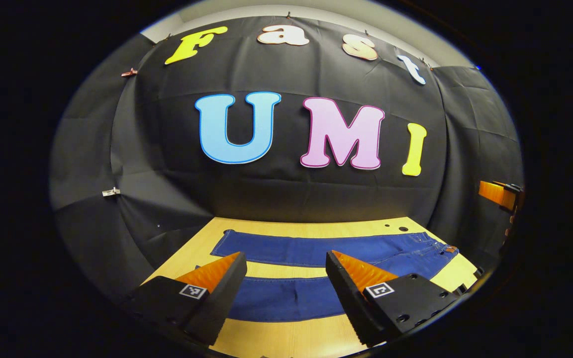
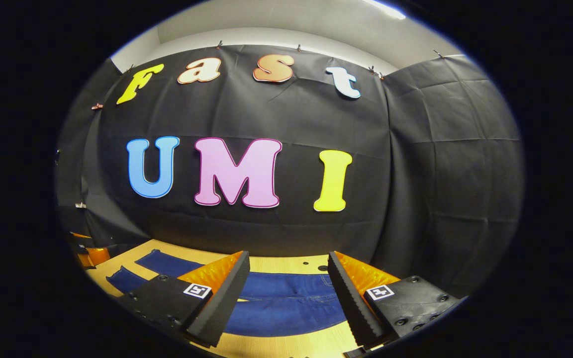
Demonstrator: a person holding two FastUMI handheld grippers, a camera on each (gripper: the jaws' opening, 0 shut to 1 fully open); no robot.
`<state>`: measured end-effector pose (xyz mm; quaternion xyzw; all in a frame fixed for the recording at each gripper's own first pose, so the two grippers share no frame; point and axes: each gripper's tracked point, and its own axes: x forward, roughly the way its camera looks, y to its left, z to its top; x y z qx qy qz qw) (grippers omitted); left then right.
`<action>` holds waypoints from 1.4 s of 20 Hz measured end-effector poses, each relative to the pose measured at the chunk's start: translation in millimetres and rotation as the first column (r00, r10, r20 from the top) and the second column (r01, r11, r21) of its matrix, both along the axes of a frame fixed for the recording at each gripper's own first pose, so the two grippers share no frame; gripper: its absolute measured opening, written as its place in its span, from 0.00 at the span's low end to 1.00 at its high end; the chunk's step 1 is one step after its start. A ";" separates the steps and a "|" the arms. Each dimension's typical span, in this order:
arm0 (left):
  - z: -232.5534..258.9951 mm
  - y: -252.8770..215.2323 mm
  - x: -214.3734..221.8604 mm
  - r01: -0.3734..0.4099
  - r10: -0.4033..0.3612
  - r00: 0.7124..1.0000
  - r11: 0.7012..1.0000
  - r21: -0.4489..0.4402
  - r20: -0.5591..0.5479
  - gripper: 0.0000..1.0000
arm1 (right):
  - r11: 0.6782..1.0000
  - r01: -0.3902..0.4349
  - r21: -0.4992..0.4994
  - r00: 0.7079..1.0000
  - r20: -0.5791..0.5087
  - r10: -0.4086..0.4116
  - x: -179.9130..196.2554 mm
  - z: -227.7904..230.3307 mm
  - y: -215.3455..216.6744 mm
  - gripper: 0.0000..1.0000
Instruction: Grasp the waist and the cuffs of the jeans and fold them to make the two legs overlap; first hold the waist and fold one-third of the jeans toward the cuffs, then hold the cuffs and fold the remaining one-third in the same direction to finish folding.
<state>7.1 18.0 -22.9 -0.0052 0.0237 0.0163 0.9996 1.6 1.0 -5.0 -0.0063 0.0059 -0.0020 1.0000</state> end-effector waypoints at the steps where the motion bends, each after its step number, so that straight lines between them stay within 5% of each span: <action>1: -0.9 3.0 0.2 -0.001 0.001 1.000 1.000 0.019 0.000 1.00 | 1.000 -0.002 -0.001 1.000 0.001 0.002 0.1 -0.5 0.8 0.94; 7: -55.3 64.7 9.4 -0.028 0.053 0.993 0.974 0.224 -0.108 0.98 | 1.000 0.001 -0.010 1.000 -0.025 -0.001 4.2 -11.6 -2.1 0.97; 12: -118.2 127.0 19.0 0.122 0.004 0.964 0.881 0.456 -0.265 0.98 | 0.999 -0.012 -0.032 0.998 -0.061 0.010 7.3 -22.0 -6.2 0.97; 16: -175.3 183.1 22.6 0.287 0.023 0.903 0.711 0.642 -0.429 0.98 | 0.995 -0.029 -0.099 0.997 -0.071 0.022 15.0 -31.5 -13.2 0.97; 22: -246.2 227.9 34.1 0.573 0.044 0.758 0.431 0.697 -0.651 0.98 | 0.990 0.020 -0.142 0.998 -0.062 -0.029 22.5 -42.1 -42.5 0.97; 25: -265.0 238.7 35.3 0.649 0.057 0.710 0.335 0.683 -0.702 0.98 | 0.986 0.041 -0.161 0.994 -0.094 -0.057 20.7 -58.6 -54.4 0.94; 27: -269.1 242.1 47.3 0.662 0.058 0.712 0.276 0.697 -0.700 0.97 | 0.983 0.053 -0.175 0.990 -0.119 -0.075 17.9 -71.2 -63.3 0.94; 28: -268.9 243.6 53.3 0.659 0.065 0.715 0.272 0.702 -0.696 0.94 | 0.981 0.061 -0.184 0.988 -0.130 -0.085 17.2 -76.6 -68.0 0.97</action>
